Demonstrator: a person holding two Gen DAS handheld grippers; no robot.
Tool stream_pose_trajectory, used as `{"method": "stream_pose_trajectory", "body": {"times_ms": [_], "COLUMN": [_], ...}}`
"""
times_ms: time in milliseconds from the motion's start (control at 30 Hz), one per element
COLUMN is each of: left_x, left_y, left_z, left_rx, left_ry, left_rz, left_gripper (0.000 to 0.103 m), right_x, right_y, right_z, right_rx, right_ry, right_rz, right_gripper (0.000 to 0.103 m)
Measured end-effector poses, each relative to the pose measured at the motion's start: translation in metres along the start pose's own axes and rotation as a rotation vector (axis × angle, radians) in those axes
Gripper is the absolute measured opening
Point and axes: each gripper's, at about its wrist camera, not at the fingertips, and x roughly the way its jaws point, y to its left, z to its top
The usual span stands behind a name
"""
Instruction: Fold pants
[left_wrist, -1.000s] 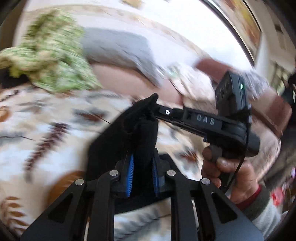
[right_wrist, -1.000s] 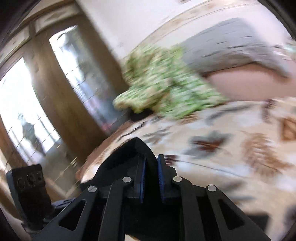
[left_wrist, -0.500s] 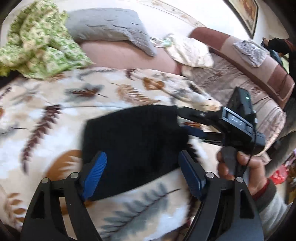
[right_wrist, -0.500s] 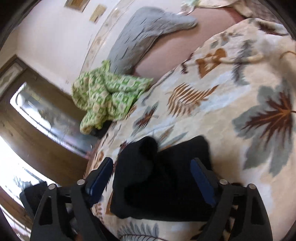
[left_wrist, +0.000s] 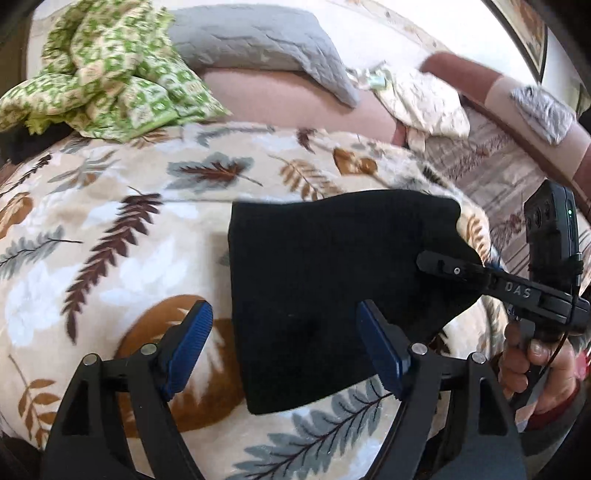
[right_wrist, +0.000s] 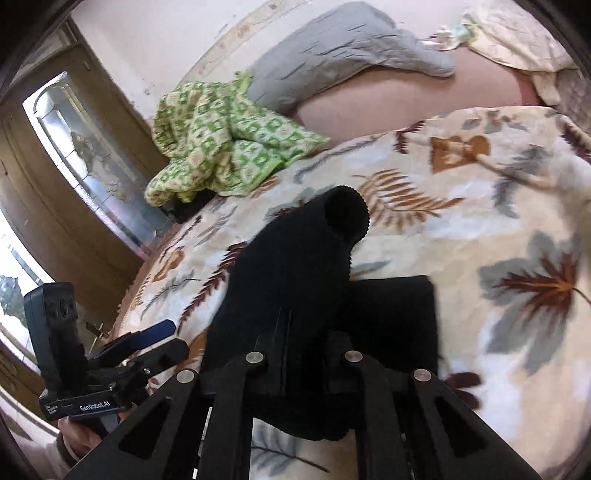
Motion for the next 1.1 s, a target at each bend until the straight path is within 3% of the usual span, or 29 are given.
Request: {"method": "stream_pose_trajectory", "body": {"times_ms": [67,167,233,267,300,367,467,533,700,833,1100], "left_x": [0.02,0.041,0.036,0.032,0.026,0.017,0.016,0.024,0.069,0.08,0.074], "left_y": [-0.004,-0.002,0.001,0.003,0.003,0.006,0.006,0.006,0.01,0.021,0.021], "left_z": [-0.006,-0.015,-0.014,-0.011,-0.008,0.002,0.019,0.031,0.043,0.036,0.033], "left_rx": [0.006,-0.005,-0.019,-0.018,-0.014,-0.011,-0.011,-0.018,-0.032,-0.095,-0.105], "left_ry": [0.051,0.115,0.112,0.106,0.091,0.043,0.011,0.005,0.074,0.073,0.055], "left_rz": [0.014,0.022,0.017,0.033,0.054,0.075,0.095,0.101,0.161,0.176,0.172], "left_gripper": [0.08,0.081,0.08,0.08,0.08,0.08,0.08,0.08,0.081,0.091,0.093], "right_x": [0.005,0.023,0.022,0.015,0.005,-0.011,-0.024,-0.015,0.034,0.067,0.065], "right_y": [-0.012,-0.031,-0.038,-0.037,-0.035,-0.026,-0.011,0.006,0.012,-0.002,-0.004], "right_z": [-0.005,-0.018,-0.019,-0.018,-0.015,-0.008,0.003,0.006,0.003,0.001,0.006], "right_rx": [0.021,0.033,0.057,0.059,0.039,-0.016,-0.054,-0.118,-0.162,-0.133,-0.153], "right_ry": [0.027,0.07,0.058,0.037,0.0,-0.062,-0.108,-0.092,-0.006,0.034,0.036], "right_rz": [-0.079,-0.187,-0.176,-0.19,-0.26,-0.345,-0.237,-0.197,-0.255,-0.261,-0.243], "right_gripper": [0.011,0.021,0.027,0.04,0.049,0.049,0.044,0.039,0.035,0.036,0.036]}}
